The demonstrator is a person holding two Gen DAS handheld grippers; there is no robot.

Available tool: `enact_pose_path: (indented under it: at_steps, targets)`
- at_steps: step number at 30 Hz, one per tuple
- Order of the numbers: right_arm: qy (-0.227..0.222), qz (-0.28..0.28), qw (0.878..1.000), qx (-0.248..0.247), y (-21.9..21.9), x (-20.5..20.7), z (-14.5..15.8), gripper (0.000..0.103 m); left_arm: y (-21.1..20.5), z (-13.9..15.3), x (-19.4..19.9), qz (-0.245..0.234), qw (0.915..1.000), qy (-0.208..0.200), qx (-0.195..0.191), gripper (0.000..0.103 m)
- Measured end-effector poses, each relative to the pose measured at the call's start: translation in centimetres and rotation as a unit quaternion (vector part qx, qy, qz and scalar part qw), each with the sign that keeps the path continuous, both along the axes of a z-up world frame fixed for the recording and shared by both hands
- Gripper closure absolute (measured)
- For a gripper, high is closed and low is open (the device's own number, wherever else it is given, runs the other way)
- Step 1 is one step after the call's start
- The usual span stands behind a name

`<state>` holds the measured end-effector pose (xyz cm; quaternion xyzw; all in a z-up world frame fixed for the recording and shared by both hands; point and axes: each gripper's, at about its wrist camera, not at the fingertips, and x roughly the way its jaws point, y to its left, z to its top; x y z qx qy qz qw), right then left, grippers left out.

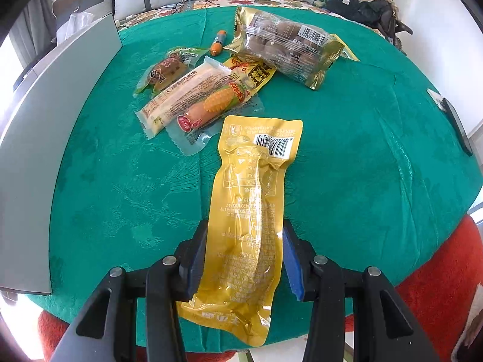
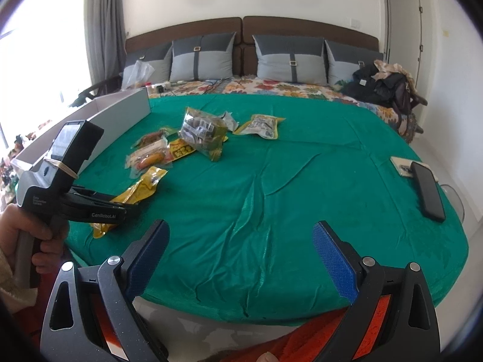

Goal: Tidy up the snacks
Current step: 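Lift the yellow pouch with the left gripper while the right gripper grasps the clear corn-sausage packet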

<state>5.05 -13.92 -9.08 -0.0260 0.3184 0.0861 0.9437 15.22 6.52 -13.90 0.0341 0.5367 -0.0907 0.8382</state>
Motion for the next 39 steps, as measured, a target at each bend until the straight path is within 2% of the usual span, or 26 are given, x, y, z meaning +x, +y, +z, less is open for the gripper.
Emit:
enact_pose_path:
  at_steps: [11,17,23,25,28,30,33,34,35,36,37,38,39]
  targets:
    - [0.008,0.022,0.999,-0.035,2.1,0.4,-0.3,0.006,0.9,-0.2,-0.6,0.005,1.0000,-0.002,-0.007,0.058]
    - [0.032,0.044,0.998,-0.032,3.5,1.5,-1.1,0.006,5.7,-0.1,-0.7,0.064,0.9978,0.003,-0.013,0.058]
    - [0.084,0.085,0.993,-0.018,5.3,5.3,-2.4,0.006,10.8,-0.3,-0.9,0.122,0.9920,0.005,-0.032,0.058]
    - [0.112,0.091,0.989,0.002,6.2,7.1,-3.1,0.006,11.4,-0.3,-0.9,0.129,0.9911,0.002,-0.034,0.057]
    - [0.186,0.082,0.978,0.049,7.4,11.2,-4.7,0.006,11.3,-0.4,-0.9,0.126,0.9918,-0.005,-0.023,0.057]
    - [0.237,0.077,0.964,0.089,8.6,14.4,-5.9,0.006,10.8,-0.4,-0.9,0.123,0.9924,-0.008,-0.008,0.057]
    - [0.286,0.042,0.941,0.176,9.9,19.1,-7.4,0.009,10.4,-0.4,-0.8,0.121,0.9926,-0.008,0.004,0.057]
    - [0.298,0.024,0.932,0.206,10.3,20.6,-7.8,0.008,10.5,-0.4,-0.8,0.122,0.9925,-0.008,0.003,0.057]
    - [0.293,0.005,0.929,0.225,10.8,21.7,-7.7,0.008,10.6,-0.4,-0.7,0.124,0.9923,-0.007,0.001,0.057]
    - [0.296,-0.002,0.923,0.245,11.3,22.9,-7.7,0.011,10.7,-0.4,-0.7,0.125,0.9921,-0.006,-0.003,0.057]
    - [0.301,-0.006,0.917,0.261,12.0,23.9,-7.8,0.024,10.8,-0.4,-0.6,0.127,0.9919,-0.004,-0.007,0.057]
    - [0.305,-0.018,0.916,0.260,12.5,24.6,-7.8,0.032,11.0,-0.4,-0.6,0.129,0.9916,-0.003,-0.011,0.057]
    - [0.300,-0.027,0.919,0.253,13.0,25.2,-7.6,0.048,11.2,-0.4,-0.5,0.130,0.9914,-0.001,-0.014,0.057]
